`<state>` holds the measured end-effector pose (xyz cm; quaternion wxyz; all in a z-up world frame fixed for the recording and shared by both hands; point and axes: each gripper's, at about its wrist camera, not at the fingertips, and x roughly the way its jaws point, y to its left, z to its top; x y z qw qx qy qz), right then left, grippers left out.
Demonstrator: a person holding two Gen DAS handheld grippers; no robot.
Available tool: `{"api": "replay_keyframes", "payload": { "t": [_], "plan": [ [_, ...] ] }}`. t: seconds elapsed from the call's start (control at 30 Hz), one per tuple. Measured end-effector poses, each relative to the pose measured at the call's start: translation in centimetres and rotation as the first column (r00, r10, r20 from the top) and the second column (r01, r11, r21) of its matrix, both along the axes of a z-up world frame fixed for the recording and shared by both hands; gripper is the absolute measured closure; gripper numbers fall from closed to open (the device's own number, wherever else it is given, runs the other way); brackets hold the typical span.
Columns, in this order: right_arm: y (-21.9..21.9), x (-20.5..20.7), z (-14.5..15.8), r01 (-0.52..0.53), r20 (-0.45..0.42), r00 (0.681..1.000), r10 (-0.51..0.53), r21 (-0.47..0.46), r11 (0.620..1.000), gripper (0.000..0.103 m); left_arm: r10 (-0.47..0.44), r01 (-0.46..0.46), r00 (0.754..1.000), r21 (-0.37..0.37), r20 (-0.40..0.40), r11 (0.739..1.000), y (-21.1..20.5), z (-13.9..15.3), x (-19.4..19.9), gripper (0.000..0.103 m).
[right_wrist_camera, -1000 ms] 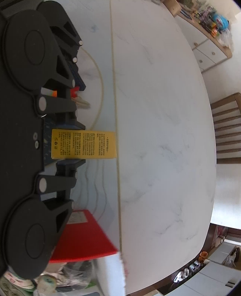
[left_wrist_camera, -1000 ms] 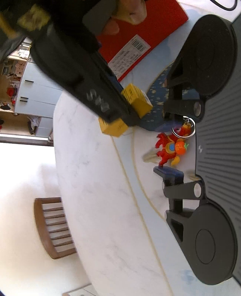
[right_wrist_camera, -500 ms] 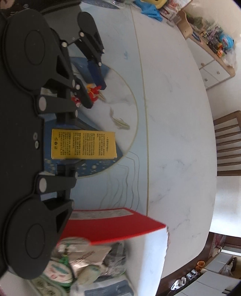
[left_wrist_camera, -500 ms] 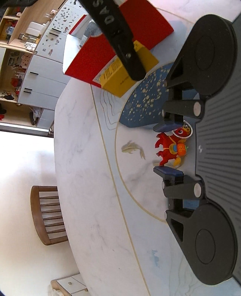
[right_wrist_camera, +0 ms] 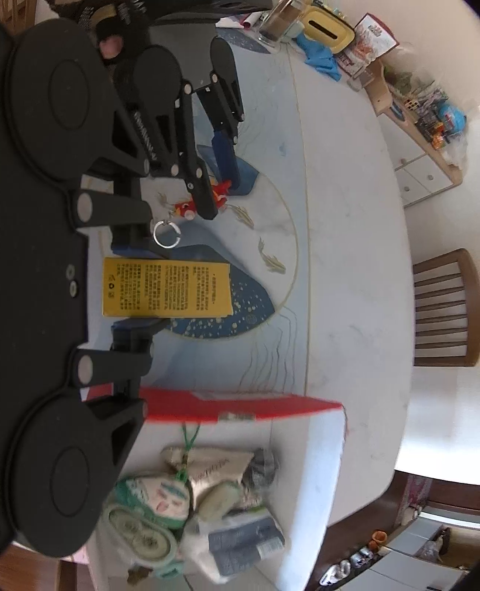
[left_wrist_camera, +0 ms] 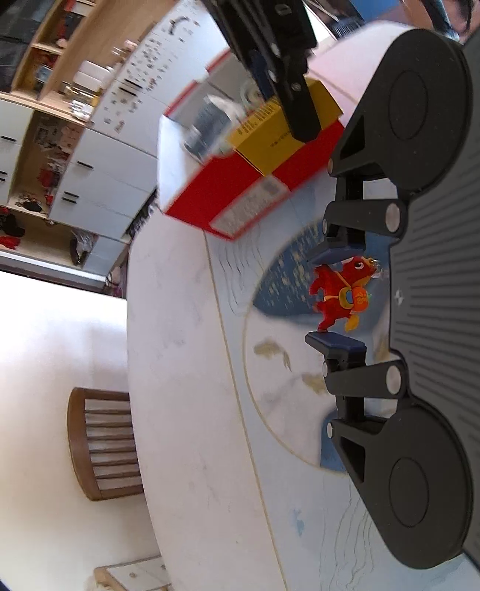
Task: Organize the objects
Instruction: 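Carry the yellow box with the right tool while the left tool carries the red toy into the box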
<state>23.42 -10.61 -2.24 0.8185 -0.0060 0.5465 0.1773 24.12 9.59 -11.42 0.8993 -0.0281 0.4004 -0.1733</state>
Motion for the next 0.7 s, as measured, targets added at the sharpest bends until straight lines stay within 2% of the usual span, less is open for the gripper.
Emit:
{"api": "replay_keyframes", "payload": {
  "t": [0.3,0.4,0.7],
  "plan": [
    [-4.9,-1.3,3.0,0.006,0.066,0.998,-0.006,0.001,1.0,0.074,-0.07,0.07,0.997,-0.007,0.045,0.998,-4.0,4.7,-0.4,0.064],
    [-6.8,-1.2,3.3,0.02,0.08,0.997,-0.019,-0.008,1.0,0.074,-0.095,0.096,0.994,-0.027,0.046,0.995,-5.8,5.7,0.1,0.064],
    [-13.4,0.1,3.1,0.066,0.098,0.993,-0.061,-0.042,0.997,0.074,-0.158,0.159,0.983,0.0,0.092,0.987,-12.6,8.3,1.5,0.064]
  ]
}}
